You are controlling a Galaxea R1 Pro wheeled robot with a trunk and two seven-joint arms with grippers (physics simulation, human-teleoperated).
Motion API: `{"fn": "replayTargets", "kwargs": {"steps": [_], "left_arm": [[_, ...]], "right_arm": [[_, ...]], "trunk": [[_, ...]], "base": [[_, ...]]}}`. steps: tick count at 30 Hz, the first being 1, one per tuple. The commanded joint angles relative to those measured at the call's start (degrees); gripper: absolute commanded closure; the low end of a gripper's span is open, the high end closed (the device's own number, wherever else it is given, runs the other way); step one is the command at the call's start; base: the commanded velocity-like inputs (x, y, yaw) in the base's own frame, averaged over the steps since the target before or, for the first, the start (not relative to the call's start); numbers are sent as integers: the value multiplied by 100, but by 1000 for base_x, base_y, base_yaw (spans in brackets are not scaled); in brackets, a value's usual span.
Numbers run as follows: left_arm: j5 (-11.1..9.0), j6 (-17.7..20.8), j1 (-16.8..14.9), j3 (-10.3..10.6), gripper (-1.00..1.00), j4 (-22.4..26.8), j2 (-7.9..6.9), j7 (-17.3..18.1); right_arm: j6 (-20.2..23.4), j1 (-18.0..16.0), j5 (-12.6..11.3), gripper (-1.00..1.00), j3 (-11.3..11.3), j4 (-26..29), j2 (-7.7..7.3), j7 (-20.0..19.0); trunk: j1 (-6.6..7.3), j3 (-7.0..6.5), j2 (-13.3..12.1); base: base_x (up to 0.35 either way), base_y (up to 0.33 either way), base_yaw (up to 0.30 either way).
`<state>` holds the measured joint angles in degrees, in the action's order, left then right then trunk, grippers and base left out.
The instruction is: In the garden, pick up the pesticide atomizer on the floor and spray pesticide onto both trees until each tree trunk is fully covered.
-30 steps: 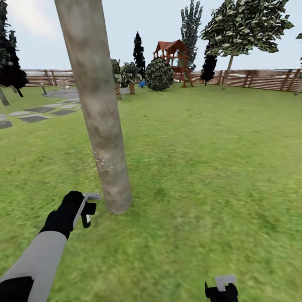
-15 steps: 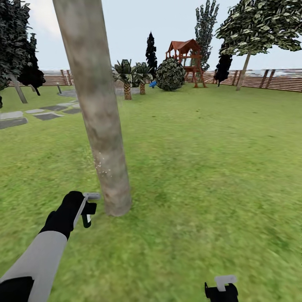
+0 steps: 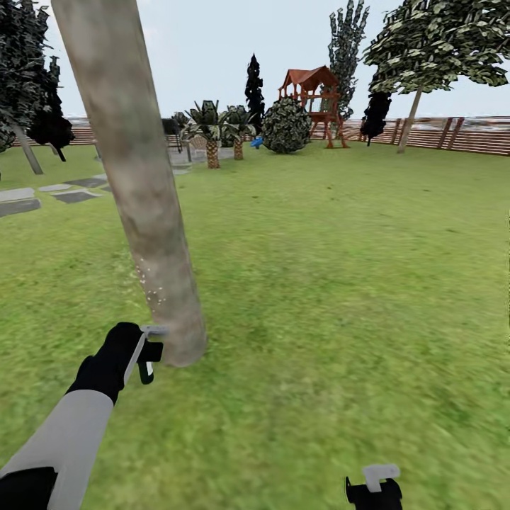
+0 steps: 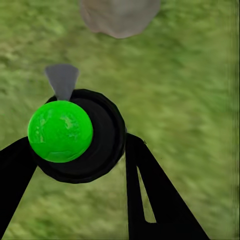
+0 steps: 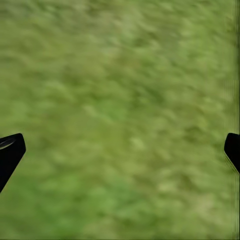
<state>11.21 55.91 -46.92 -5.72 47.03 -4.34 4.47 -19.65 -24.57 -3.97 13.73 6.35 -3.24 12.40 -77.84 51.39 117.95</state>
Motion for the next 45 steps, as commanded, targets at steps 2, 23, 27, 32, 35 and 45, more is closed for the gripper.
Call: {"fn": "replayTargets", "kwargs": {"steps": [2,23,27,32,35,45], "left_arm": [[57,33,-12,-9,100,37,3,46],[81,129,-1039,-8,100,61,34,54],[71,146,-1354,-2,100,58,161,54],[81,148,-1396,-6,100,69,178,54],[91,148,-1383,-7,100,69,179,54],[118,148,-1373,1,100,75,132,54]], "right_arm": [[-13,-1,-42,-100,45,-2,-1,17],[-13,-1,-42,-100,42,-2,-3,17],[-13,-1,-42,-100,42,-2,-7,17],[-11,0,-42,-100,42,-2,-22,17],[-5,-2,-42,-100,42,-7,-35,24],[-10,-2,-42,-100,42,-2,-28,26]], "trunk": [[1,5,2],[1,5,2],[1,5,2],[1,5,2],[1,5,2],[1,5,2]], "base": [[0,-276,0],[-88,-161,168],[0,0,278],[102,-68,64],[225,-166,2],[121,-213,0]]}}
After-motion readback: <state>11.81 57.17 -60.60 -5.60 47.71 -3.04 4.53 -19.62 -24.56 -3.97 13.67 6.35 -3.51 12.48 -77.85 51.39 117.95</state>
